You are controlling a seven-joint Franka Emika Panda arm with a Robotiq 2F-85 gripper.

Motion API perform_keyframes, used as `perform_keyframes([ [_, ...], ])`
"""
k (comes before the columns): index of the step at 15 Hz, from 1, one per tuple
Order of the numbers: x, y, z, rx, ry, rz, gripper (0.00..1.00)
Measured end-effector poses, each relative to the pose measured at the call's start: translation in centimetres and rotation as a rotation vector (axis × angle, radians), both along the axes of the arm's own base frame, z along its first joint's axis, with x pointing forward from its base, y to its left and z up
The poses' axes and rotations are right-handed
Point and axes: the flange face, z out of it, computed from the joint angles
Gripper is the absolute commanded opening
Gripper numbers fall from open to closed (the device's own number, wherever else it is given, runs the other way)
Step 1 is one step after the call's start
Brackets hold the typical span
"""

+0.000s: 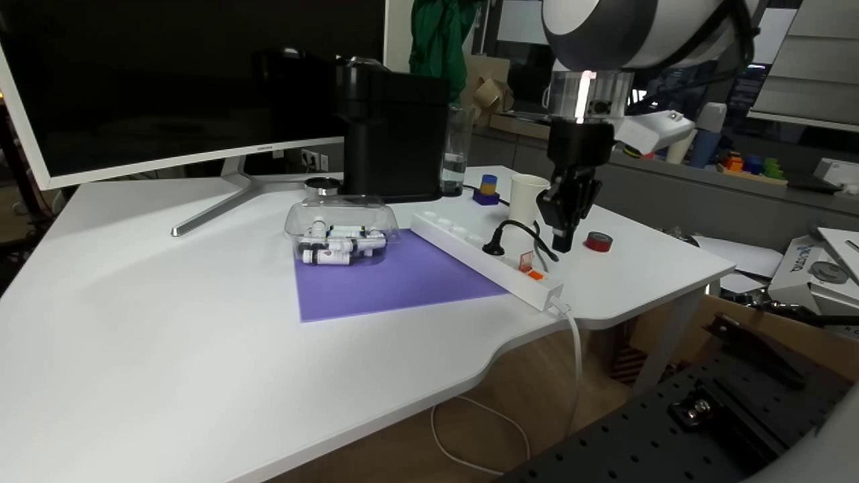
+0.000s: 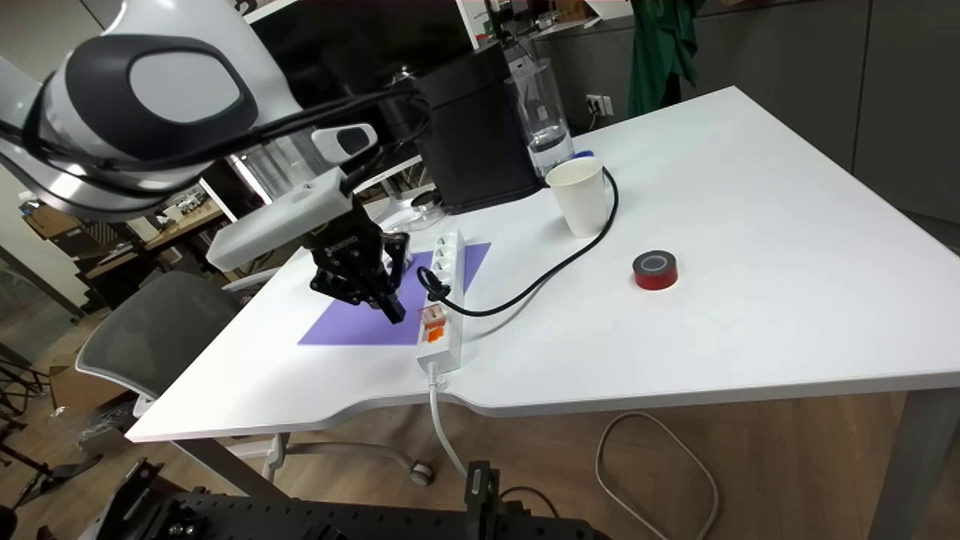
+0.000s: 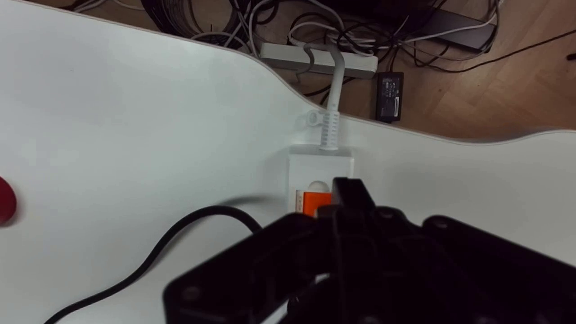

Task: Turn on the switch on the adapter

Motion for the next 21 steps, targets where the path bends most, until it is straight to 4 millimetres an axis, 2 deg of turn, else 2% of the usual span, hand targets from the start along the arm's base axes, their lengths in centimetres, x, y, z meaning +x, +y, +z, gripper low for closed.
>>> perform_keyframes([
  [9,0.0,-0.8,-3.6,-0.004,-0.046,-0.009,0.0],
  [21,0.5,-0.9,-4.7,-0.003,-0.108,-0.032,0.0],
])
